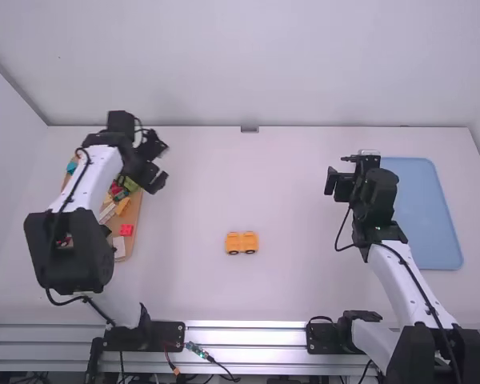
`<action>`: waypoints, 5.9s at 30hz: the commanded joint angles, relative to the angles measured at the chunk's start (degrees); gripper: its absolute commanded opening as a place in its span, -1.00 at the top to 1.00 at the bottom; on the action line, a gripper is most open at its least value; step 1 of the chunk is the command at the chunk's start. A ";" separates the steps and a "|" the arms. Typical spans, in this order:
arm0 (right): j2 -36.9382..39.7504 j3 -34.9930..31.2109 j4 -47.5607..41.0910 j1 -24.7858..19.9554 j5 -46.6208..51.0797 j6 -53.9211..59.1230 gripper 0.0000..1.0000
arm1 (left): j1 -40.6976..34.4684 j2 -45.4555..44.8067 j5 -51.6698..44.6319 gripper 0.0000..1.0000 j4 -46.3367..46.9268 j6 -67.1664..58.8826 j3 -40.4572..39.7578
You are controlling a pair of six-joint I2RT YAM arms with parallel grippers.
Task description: Assemble lego blocks to make yellow taxi
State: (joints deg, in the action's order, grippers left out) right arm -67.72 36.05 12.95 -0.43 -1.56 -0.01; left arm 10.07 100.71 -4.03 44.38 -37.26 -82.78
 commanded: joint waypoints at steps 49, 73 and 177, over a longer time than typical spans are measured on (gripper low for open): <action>-0.27 1.11 -0.35 0.09 -0.07 -0.20 -0.98 | 24.11 17.36 2.16 -0.27 -16.07 35.95 -0.07; -0.27 1.11 -0.76 0.04 -0.07 -0.17 -0.98 | 24.06 20.02 1.97 -0.01 -26.04 34.51 5.49; -33.05 10.16 31.04 9.18 -50.25 -25.70 -0.92 | -28.11 -35.36 3.02 0.96 -57.97 39.28 50.03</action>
State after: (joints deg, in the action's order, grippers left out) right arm -99.85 44.58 43.40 7.84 -47.64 -23.75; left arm -16.69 65.19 -2.72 -13.17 0.62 -33.41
